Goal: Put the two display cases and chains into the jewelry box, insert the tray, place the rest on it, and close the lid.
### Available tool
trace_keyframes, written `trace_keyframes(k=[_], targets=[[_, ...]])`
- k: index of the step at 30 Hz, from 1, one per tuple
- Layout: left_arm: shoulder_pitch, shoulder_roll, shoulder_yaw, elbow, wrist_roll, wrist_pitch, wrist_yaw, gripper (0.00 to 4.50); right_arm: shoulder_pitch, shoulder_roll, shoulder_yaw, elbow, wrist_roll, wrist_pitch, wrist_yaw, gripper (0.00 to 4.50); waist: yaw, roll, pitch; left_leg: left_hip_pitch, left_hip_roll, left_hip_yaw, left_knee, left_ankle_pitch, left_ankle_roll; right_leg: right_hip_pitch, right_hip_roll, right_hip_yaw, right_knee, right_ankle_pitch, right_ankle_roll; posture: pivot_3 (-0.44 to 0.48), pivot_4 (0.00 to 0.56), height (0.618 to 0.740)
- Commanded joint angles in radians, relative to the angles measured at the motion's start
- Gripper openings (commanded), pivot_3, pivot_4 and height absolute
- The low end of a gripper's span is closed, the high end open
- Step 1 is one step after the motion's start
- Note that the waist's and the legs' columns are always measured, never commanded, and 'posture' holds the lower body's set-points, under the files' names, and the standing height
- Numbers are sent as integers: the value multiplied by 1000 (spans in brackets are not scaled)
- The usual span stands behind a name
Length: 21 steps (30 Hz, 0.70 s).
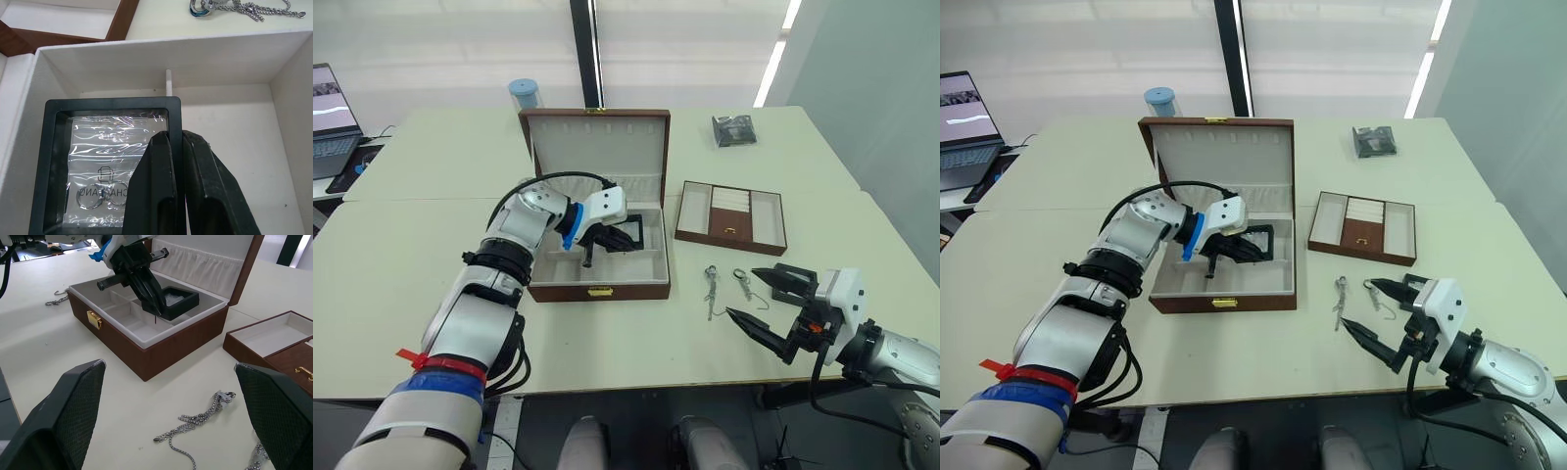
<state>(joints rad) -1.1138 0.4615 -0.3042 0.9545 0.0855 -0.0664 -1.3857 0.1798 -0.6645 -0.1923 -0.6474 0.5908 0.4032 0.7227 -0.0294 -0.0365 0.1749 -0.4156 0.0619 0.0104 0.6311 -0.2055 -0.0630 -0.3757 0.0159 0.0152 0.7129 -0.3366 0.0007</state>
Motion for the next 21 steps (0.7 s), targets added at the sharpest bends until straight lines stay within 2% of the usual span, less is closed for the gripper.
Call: trace_keyframes(k=[1,15,21], targets=[[-41,-4,17,33,13,-56,23,47,0,4,-8,-26,-1,-19,2,4500,0,0,0,0,0,0,0,0,0,0,0,0,0,0,0,0,150,740],[-78,-23,29,117,26,-113,38,47,-3,11,-8,-21,-9,-19,3,4500,0,0,0,0,0,0,0,0,0,0,0,0,0,0,0,0,150,740],[-80,-25,34,117,26,-110,46,1877,-2,12,-8,-19,-9,-18,9,4500,0,0,0,0,0,0,0,0,0,0,0,0,0,0,0,0,150,740]])
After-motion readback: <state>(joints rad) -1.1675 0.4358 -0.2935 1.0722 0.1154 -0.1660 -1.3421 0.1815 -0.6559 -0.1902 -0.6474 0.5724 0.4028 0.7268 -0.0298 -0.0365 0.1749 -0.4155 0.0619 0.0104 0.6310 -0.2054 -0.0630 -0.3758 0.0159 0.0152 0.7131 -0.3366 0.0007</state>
